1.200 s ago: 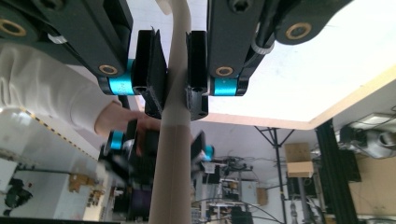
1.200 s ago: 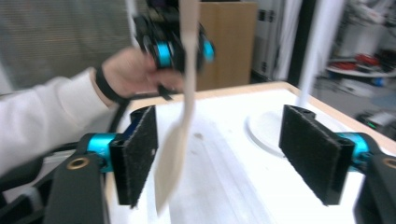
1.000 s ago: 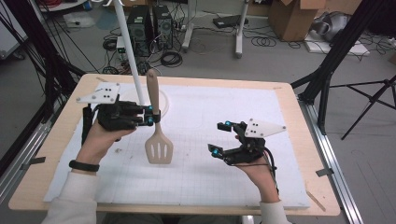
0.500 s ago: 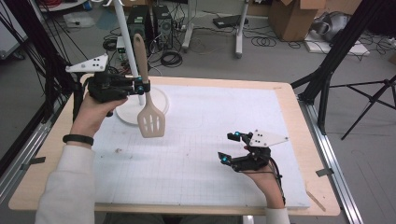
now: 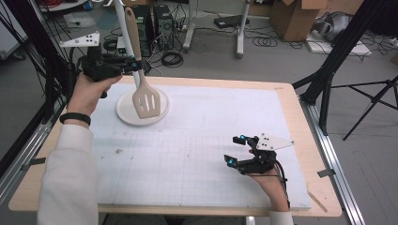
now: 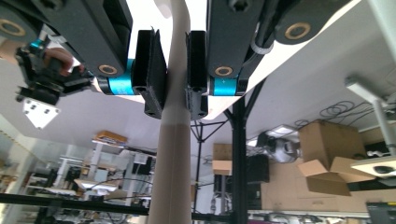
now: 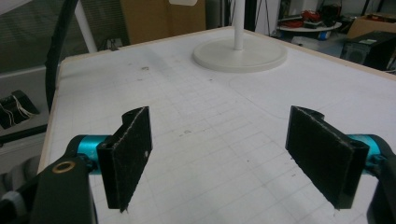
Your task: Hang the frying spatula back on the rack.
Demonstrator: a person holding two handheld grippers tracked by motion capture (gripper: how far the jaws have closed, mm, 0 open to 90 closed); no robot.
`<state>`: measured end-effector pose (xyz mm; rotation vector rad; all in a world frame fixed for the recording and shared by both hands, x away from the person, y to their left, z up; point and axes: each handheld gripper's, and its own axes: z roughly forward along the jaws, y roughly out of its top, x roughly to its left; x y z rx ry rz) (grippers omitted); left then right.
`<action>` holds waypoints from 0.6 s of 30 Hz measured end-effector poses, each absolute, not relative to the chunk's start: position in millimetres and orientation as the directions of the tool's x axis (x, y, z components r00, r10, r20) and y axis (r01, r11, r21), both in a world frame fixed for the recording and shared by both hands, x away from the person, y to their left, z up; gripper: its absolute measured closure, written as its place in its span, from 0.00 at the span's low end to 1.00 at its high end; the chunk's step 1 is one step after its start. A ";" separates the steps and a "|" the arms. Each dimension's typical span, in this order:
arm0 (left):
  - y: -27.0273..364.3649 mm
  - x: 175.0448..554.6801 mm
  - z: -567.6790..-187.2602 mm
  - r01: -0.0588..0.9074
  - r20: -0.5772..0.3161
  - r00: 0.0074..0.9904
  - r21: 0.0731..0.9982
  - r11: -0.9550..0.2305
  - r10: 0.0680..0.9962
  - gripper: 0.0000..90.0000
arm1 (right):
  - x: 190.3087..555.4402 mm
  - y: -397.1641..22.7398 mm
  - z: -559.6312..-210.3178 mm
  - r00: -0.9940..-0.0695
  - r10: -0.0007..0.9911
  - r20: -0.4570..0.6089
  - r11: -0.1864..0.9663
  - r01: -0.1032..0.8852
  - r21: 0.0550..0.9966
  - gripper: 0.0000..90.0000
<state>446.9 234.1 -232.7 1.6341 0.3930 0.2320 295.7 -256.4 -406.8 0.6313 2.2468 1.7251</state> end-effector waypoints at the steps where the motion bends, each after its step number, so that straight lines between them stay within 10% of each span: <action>1: 235.5 449.1 -232.1 0.119 -0.087 0.918 0.991 -0.061 0.387 0.87 | 295.3 -257.1 -407.1 -0.878 0.472 0.075 0.207 0.193 0.959 0.24; 18: 247.9 468.0 -236.4 0.182 -0.142 0.876 0.982 -0.045 0.460 0.87 | 294.5 -262.5 -410.1 -0.879 0.469 0.084 0.203 0.200 0.958 0.24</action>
